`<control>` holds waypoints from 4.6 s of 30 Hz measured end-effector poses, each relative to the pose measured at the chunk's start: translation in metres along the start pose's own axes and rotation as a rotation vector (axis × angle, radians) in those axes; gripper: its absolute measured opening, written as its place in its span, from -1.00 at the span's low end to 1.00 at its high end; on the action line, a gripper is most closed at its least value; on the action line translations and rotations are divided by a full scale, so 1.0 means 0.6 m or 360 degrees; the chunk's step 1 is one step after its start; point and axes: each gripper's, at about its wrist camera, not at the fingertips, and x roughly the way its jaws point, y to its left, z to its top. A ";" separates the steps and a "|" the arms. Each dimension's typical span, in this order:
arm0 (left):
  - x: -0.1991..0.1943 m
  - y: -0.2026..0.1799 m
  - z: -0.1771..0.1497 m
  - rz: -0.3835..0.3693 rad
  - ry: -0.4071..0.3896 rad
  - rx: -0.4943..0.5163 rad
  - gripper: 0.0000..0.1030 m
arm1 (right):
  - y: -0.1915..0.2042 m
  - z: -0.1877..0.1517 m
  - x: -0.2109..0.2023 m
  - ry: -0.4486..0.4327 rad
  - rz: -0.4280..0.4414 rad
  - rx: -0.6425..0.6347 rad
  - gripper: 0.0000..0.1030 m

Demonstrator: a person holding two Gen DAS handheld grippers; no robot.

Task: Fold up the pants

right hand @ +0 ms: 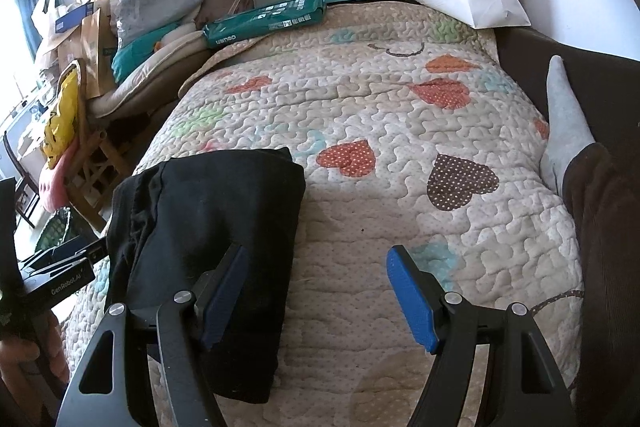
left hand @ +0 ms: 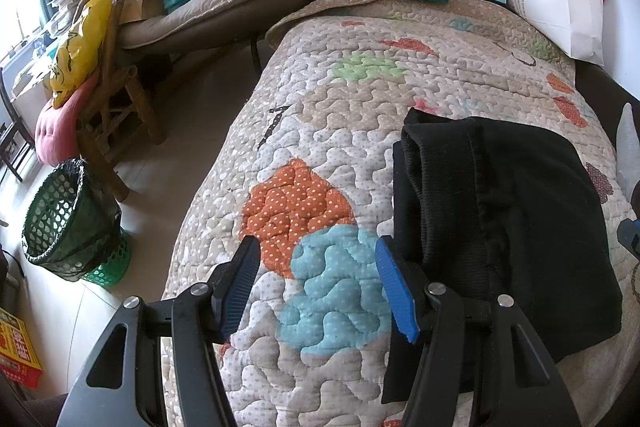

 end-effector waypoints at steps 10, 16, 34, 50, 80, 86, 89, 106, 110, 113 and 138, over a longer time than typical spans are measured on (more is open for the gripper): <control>0.003 0.002 -0.001 -0.0011 0.0016 -0.0016 0.15 | 0.001 -0.003 0.005 0.0018 -0.0001 -0.0008 0.49; 0.004 0.003 -0.001 -0.0012 0.0023 -0.0015 0.15 | 0.000 -0.006 0.008 0.0029 0.0000 0.0004 0.49; 0.011 0.007 -0.001 -0.0018 0.0062 -0.0046 0.15 | -0.001 -0.006 0.006 0.0008 -0.0005 0.0021 0.49; 0.015 0.033 0.030 -0.0532 0.0160 -0.0300 0.21 | -0.031 0.006 0.021 0.0115 0.0160 0.0232 0.50; 0.086 0.007 0.034 -0.0954 0.0344 -0.0461 0.44 | -0.045 0.043 0.136 0.0365 0.0448 0.0594 0.72; 0.091 -0.023 0.038 -0.1036 0.0350 -0.0373 0.22 | -0.042 0.049 0.170 0.0386 0.0549 0.0659 0.91; 0.087 -0.032 0.037 -0.0981 0.0343 -0.0331 -0.07 | -0.018 0.060 0.175 0.0427 0.0535 0.0551 0.91; 0.061 -0.051 0.047 -0.0920 0.0288 -0.0258 -0.44 | 0.040 0.087 0.143 0.0507 0.0523 0.0257 -0.42; 0.060 -0.074 0.078 -0.0911 0.0268 -0.0228 -0.44 | 0.062 0.130 0.108 0.0416 0.0455 0.0094 -0.47; 0.077 -0.099 0.124 -0.0924 0.0271 -0.0246 -0.44 | 0.049 0.166 0.105 0.0366 0.0422 0.0067 -0.49; 0.258 -0.110 0.243 -0.1060 0.0499 -0.0696 0.34 | -0.153 0.249 0.236 0.0236 0.0172 0.0462 0.58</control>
